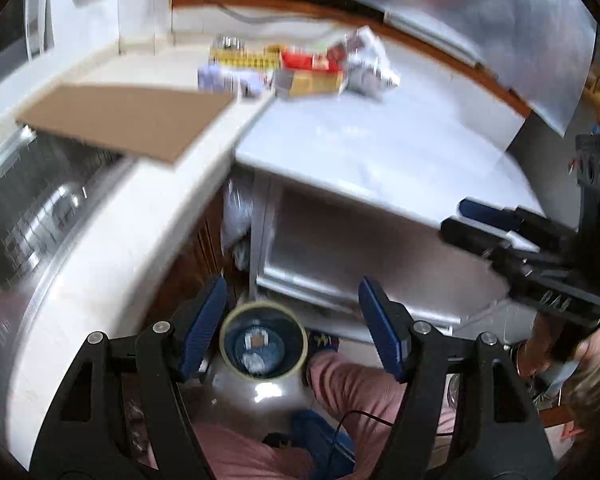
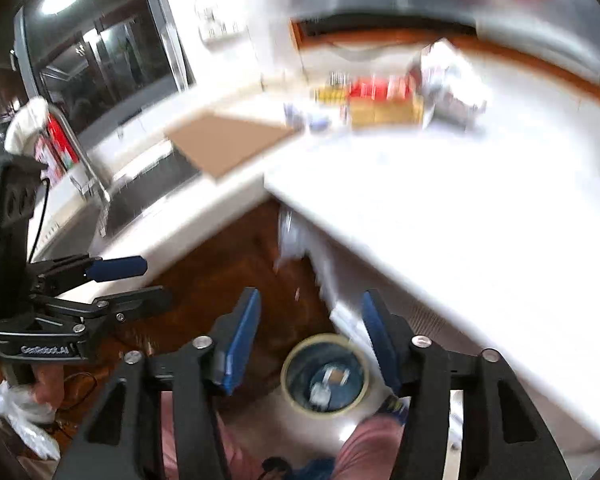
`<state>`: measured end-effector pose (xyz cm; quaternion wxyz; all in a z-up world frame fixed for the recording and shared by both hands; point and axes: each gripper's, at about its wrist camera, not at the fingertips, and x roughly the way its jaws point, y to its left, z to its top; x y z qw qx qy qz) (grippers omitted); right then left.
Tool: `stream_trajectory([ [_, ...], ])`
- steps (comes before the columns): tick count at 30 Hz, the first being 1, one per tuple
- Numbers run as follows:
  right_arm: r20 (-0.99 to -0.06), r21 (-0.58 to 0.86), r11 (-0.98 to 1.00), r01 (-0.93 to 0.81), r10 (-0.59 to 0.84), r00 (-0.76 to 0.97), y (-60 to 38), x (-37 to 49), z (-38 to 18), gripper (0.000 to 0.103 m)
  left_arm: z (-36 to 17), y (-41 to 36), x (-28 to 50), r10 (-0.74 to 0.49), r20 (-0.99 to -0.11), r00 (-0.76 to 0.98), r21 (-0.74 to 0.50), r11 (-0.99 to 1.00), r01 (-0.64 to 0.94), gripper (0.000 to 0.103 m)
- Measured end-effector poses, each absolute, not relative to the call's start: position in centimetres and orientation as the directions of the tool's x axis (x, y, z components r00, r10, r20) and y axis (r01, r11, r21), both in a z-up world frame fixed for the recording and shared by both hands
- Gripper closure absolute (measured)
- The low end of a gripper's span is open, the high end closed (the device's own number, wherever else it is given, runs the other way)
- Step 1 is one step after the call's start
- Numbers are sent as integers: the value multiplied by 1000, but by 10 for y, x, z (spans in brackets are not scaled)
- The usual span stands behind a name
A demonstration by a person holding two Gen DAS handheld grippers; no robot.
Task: Collect trash
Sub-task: 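Raise both tools from the bin back toward the countertop, then grasp the red snack bag with the left tool while the right tool grasps the coffee sachet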
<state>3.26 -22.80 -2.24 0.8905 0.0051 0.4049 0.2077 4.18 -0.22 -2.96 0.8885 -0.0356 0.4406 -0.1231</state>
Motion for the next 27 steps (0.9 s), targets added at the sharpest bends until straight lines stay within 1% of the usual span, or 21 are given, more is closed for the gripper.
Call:
stream_trajectory([
  [4, -679, 145, 920, -364, 360, 640, -241, 62, 41, 32, 12, 1, 71, -242, -754, 611, -152, 969, 195, 37],
  [5, -669, 132, 926, -354, 347, 658, -246, 74, 56, 28, 23, 1, 81, -239, -750, 617, -149, 970, 195, 37],
  [6, -661, 123, 930, -345, 336, 671, -253, 85, 69, 24, 30, 0, 93, -239, -749, 619, -150, 970, 194, 37],
  [9, -650, 116, 941, -317, 313, 693, -271, 134, 98, 18, 48, -5, 137, -252, -739, 625, -167, 967, 192, 37],
  [13, -647, 98, 953, -285, 279, 710, -295, 205, 116, 18, 59, -15, 201, -256, -737, 626, -179, 966, 184, 37],
  [16, -650, 92, 961, -260, 256, 716, -316, 264, 112, 18, 55, -27, 257, -273, -736, 619, -189, 961, 200, 37],
  [18, -652, 109, 966, -233, 246, 717, -327, 303, 98, 18, 47, -33, 284, -275, -742, 611, -193, 961, 199, 37],
  [22, -658, 209, 951, -229, 309, 687, -349, 366, 75, 18, 21, -39, 349, -278, -770, 574, -225, 960, 164, 37],
  [25, -654, 275, 930, -242, 366, 662, -356, 397, 57, 18, 2, -43, 384, -282, -786, 550, -243, 959, 144, 37],
  [27, -658, 283, 926, -250, 377, 652, -355, 408, 42, 18, -7, -45, 400, -277, -789, 548, -243, 961, 135, 37],
])
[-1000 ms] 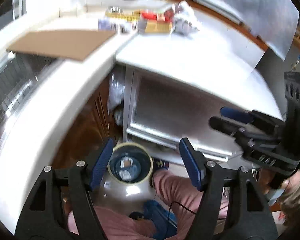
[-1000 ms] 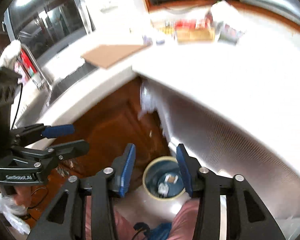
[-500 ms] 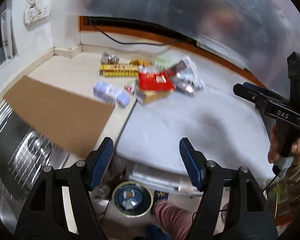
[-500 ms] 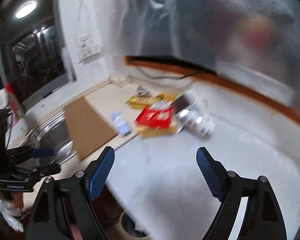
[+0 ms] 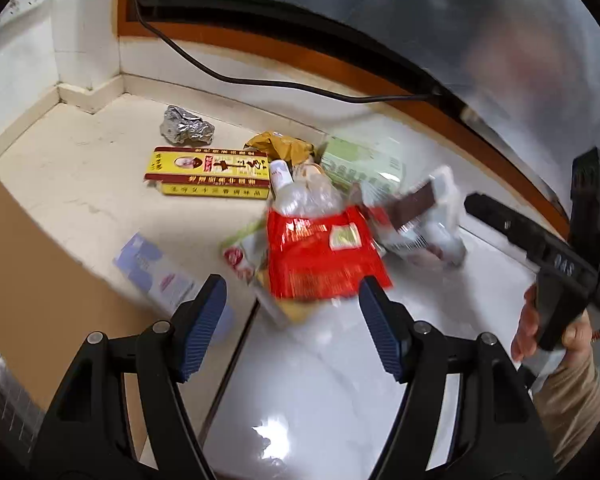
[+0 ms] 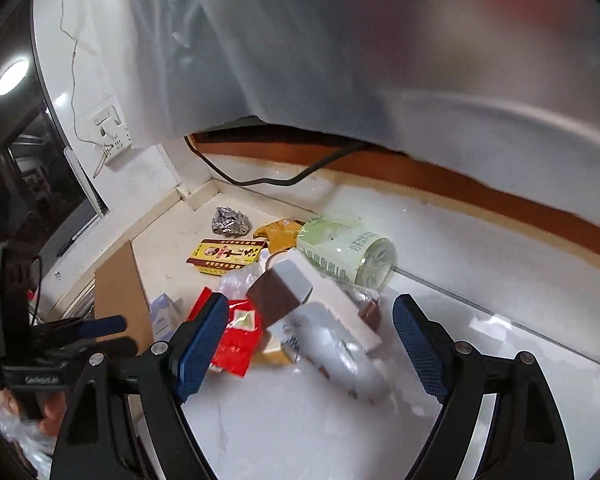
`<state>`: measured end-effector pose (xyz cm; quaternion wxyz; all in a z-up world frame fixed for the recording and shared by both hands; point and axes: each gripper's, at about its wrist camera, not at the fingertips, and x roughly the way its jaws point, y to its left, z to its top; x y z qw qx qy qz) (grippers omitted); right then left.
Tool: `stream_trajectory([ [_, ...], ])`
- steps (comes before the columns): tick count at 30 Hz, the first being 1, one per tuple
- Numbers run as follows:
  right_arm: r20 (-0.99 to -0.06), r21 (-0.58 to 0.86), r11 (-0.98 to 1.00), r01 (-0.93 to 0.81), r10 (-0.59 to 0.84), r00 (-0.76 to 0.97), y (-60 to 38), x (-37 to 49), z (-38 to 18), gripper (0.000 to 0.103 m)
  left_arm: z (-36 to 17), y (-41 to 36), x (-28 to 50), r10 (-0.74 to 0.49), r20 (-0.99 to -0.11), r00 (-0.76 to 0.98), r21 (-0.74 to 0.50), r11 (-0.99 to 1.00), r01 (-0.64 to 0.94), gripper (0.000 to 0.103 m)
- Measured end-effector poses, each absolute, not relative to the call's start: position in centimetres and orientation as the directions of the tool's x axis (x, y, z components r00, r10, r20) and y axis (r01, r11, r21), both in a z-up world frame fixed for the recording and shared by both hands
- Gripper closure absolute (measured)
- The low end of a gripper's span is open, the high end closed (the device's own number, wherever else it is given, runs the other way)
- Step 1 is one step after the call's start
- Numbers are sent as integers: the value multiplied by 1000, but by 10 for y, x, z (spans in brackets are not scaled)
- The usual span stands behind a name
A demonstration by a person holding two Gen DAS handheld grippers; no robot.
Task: Collect trash
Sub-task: 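Grasp the red snack bag with the left tool while the right tool grasps the coffee sachet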
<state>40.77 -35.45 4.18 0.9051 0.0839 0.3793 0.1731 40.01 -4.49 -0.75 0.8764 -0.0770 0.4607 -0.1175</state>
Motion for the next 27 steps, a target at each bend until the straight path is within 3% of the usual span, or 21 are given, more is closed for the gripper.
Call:
stream_trajectory([
  [7, -708, 281, 912, -299, 407, 578, -340, 441, -9, 18, -40, -52, 443, -262, -801, 538, -234, 965, 122, 37],
  [10, -715, 263, 906, -331, 413, 564, -332, 437, -25, 23, -49, -55, 453, -275, -800, 533, -241, 961, 135, 37],
  [14, -733, 231, 896, -378, 416, 538, -321, 429, -39, 55, -59, -62, 461, -276, -806, 523, -229, 961, 153, 40],
  [16, -738, 236, 887, -397, 429, 521, -319, 425, -43, 63, -64, -65, 464, -286, -811, 511, -236, 958, 163, 54],
  [20, -728, 217, 879, -425, 436, 530, -311, 412, -43, 80, -67, -68, 461, -302, -800, 519, -245, 953, 177, 70],
  [22, -723, 210, 875, -435, 439, 534, -308, 405, -40, 84, -65, -68, 456, -299, -793, 530, -238, 954, 182, 83],
  [24, -721, 203, 873, -444, 440, 535, -305, 398, -34, 91, -61, -66, 451, -305, -783, 541, -244, 952, 184, 90],
  [27, -709, 184, 878, -442, 430, 559, -301, 385, -23, 91, -55, -63, 441, -315, -767, 559, -261, 949, 176, 94],
])
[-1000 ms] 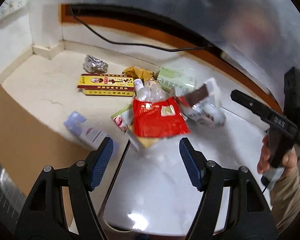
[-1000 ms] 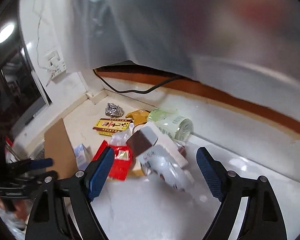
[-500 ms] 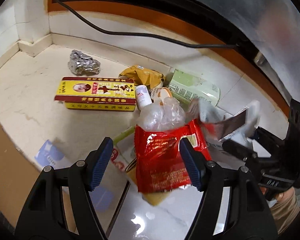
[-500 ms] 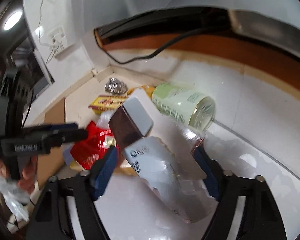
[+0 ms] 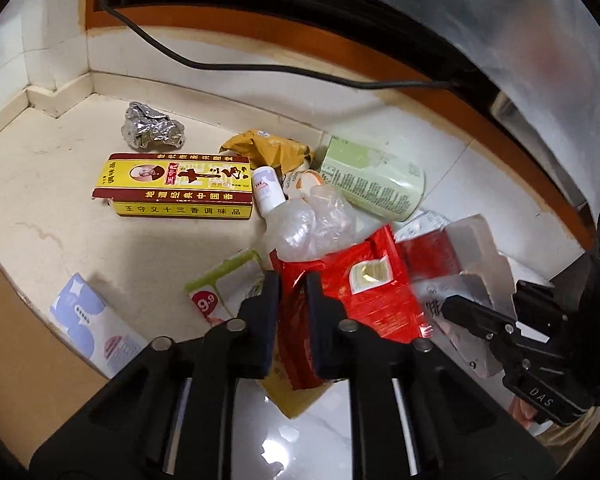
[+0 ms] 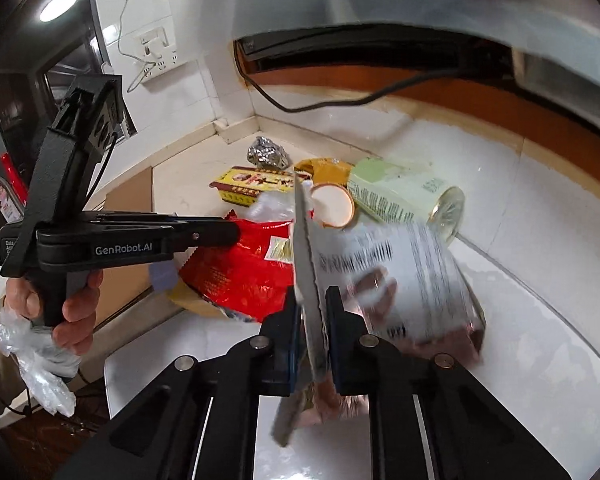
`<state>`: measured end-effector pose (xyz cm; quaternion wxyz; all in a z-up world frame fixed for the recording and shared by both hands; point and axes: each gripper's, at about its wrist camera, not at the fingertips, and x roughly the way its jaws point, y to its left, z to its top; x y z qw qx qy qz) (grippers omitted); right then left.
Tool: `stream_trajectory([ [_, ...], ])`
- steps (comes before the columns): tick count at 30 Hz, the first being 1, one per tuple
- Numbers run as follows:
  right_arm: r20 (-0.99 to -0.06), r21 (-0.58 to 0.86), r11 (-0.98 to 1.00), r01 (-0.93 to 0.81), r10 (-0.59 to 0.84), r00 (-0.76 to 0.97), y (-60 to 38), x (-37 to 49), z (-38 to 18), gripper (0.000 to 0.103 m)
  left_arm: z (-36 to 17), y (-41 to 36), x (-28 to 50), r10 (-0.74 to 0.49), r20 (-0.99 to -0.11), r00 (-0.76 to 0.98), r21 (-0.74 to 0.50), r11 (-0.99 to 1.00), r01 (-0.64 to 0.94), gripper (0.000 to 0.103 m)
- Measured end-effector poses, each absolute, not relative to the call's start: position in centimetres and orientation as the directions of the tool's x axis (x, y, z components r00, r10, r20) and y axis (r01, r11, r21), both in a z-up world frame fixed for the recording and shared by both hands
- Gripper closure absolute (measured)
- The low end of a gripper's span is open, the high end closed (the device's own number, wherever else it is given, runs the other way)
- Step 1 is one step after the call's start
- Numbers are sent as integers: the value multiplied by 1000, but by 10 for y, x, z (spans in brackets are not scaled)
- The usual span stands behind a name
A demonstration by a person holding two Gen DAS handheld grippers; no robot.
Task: Collect trash
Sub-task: 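Grasp the red snack bag with the left tool while the right tool grasps the coffee sachet, then lower both held packets into the trash bin and open both tools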
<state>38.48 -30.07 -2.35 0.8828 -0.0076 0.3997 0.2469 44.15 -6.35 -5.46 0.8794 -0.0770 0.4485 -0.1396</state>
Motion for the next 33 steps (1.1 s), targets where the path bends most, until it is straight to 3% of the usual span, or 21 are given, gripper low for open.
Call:
stream_trajectory([
  [11, -650, 132, 897, -422, 400, 646, -296, 323, 30, 94, 3, -61, 375, -316, -690, 651, -251, 948, 194, 98],
  [20, -576, 148, 895, -421, 424, 699, -289, 233, 84, 95, 55, -54, 253, -295, -623, 725, -177, 955, 237, 98],
  [29, -497, 225, 850, -477, 521, 694, -261, 118, 96, 95, 57, -10, 132, -275, -582, 765, -225, 959, 174, 98],
  [33, -469, 281, 819, -500, 572, 673, -244, 70, 84, 95, 45, 9, 75, -209, -563, 800, -201, 973, 113, 98],
])
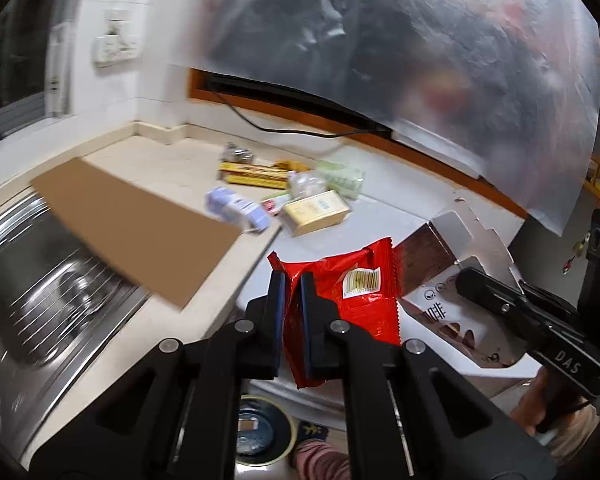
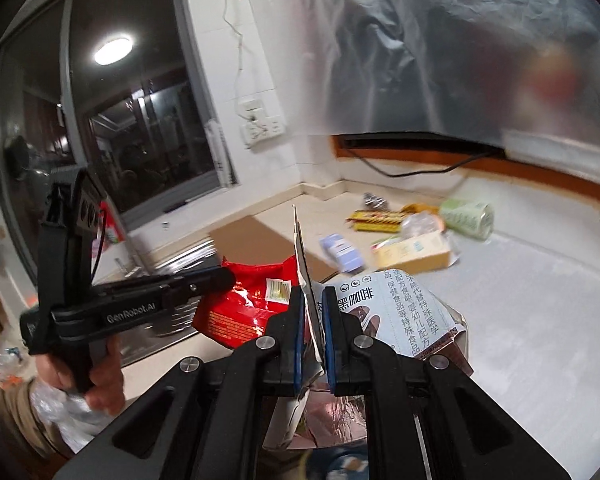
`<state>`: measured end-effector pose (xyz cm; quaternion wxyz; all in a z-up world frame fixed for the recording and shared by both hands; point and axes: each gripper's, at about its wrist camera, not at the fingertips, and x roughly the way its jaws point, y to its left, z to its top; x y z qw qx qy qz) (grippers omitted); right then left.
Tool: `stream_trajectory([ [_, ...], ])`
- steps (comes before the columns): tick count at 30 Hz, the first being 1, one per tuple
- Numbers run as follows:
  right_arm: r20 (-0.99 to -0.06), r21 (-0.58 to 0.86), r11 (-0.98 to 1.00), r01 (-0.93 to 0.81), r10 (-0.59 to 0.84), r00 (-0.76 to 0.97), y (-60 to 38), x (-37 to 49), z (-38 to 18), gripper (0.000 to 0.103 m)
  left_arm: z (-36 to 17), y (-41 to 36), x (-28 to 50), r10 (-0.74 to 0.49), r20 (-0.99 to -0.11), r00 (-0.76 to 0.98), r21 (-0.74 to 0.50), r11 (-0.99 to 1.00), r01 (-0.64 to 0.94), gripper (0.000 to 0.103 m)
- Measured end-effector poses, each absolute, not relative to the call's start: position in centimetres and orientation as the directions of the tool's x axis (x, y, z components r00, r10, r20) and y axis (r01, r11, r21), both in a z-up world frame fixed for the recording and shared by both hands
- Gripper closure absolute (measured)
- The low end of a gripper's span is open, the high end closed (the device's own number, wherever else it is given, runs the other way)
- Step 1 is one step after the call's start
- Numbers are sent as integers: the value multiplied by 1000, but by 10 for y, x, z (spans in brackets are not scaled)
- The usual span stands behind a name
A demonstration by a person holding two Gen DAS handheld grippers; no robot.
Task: Collect trash
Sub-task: 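Lower both held packets into the trash bin and open both tools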
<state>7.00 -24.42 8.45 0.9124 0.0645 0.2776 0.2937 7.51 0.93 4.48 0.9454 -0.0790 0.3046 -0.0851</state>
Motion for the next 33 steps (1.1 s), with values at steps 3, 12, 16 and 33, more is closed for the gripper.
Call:
stream_trajectory([
  [3, -470, 286, 804, -521, 592, 655, -229, 44, 73, 95, 32, 20, 42, -170, -554, 815, -189, 979, 76, 98],
  [12, -551, 334, 780, -529, 617, 562, -184, -9, 9, 97, -35, 37, -22, -93, -594, 799, -178, 984, -18, 98],
  [16, -609, 339, 788, -514, 601, 518, -173, -14, -28, 97, -72, 45, -32, -94, -634, 767, -203, 978, -47, 98],
  [33, -766, 411, 824, -390, 544, 341, -161, 27, -216, 97, -236, 31, 1, -148, -808, 571, -207, 977, -40, 98],
])
